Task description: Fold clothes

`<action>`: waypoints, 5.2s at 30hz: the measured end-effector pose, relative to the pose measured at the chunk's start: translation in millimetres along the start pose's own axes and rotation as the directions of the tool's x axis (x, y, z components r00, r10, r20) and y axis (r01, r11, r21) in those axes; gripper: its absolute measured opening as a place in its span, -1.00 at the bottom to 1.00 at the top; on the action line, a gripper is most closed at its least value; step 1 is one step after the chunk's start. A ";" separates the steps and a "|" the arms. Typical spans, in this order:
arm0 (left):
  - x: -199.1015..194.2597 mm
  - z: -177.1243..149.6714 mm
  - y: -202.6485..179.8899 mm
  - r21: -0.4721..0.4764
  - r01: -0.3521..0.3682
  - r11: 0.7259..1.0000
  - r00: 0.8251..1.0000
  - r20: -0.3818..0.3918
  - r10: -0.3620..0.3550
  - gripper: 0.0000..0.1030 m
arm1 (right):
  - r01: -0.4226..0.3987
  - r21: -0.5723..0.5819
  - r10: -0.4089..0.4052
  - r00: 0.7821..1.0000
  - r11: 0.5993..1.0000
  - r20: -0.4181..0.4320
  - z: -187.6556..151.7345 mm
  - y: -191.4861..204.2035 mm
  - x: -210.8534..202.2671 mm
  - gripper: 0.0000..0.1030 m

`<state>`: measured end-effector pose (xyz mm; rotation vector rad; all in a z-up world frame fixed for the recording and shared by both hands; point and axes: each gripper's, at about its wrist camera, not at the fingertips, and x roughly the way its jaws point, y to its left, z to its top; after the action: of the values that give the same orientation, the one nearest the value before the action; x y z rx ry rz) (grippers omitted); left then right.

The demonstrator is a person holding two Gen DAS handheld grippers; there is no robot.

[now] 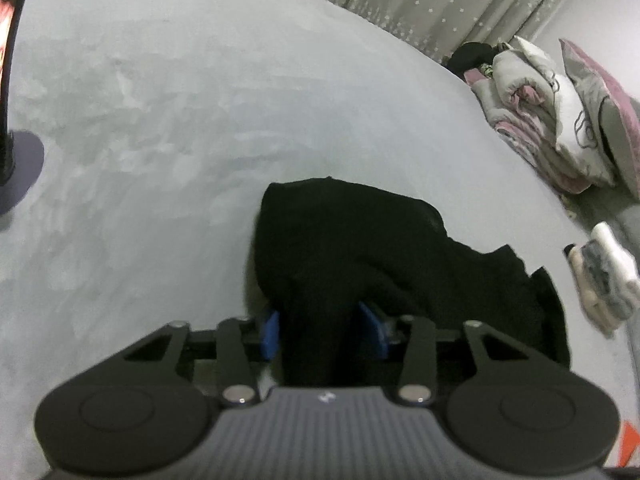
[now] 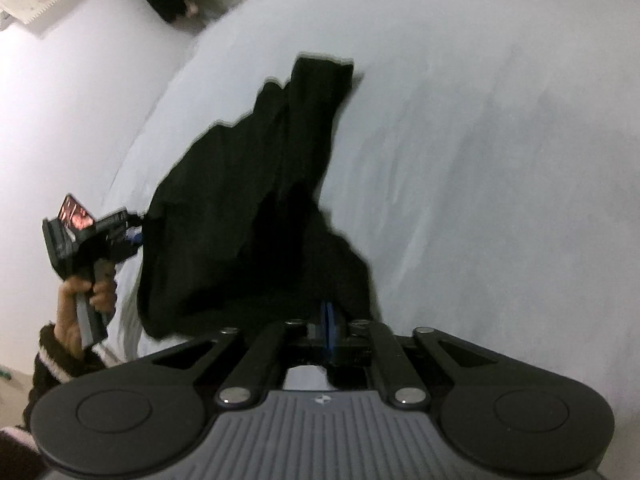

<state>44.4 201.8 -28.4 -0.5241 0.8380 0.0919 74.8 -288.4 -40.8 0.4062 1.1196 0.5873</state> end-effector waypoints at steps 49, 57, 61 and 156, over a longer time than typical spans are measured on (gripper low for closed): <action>-47.1 -76.0 -111.5 0.288 0.442 0.849 0.895 -0.082 -0.438 0.93 | 0.000 -0.167 0.040 0.971 0.986 0.234 51.4 103.3 48.2 0.29; -54.0 -55.2 -75.5 0.206 0.264 0.942 0.962 0.019 -0.273 0.99 | 0.168 -0.390 -0.032 0.942 0.905 0.333 31.4 133.4 56.0 0.44; -47.7 -51.3 -66.4 0.206 0.077 0.976 0.995 0.049 -0.089 0.99 | 0.235 -0.501 -0.052 0.935 0.833 0.352 19.2 145.6 65.9 0.46; 153.8 -68.9 -265.6 -0.033 0.478 0.878 0.859 -0.191 -0.475 -0.84 | 0.492 0.251 -0.548 0.681 0.834 0.485 73.2 -110.2 -64.6 -0.70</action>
<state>175.0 -81.2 -70.5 -0.7217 0.8751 -0.4303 147.9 -415.7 -30.0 0.2877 0.6584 -0.1081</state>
